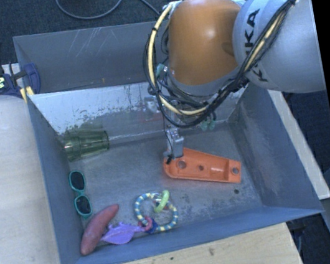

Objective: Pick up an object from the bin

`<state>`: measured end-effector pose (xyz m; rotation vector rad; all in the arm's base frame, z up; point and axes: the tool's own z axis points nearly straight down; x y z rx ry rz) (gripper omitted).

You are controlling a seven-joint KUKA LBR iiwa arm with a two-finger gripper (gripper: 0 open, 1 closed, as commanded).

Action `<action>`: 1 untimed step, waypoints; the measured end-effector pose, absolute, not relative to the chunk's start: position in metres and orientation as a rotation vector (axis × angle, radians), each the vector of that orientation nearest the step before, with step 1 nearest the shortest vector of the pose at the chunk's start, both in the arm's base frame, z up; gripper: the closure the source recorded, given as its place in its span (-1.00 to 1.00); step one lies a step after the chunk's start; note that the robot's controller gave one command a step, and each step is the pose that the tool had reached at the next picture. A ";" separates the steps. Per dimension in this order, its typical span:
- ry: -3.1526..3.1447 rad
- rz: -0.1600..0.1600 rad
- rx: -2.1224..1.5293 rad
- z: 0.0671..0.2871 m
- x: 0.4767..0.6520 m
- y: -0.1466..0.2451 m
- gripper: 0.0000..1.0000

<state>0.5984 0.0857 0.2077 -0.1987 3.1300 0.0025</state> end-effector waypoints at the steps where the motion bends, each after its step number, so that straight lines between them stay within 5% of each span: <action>1: 3.119 -0.001 -0.298 0.191 0.563 0.067 -1.00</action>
Offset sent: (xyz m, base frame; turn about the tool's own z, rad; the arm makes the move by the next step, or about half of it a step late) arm -0.0101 -0.0578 -0.0908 -0.2291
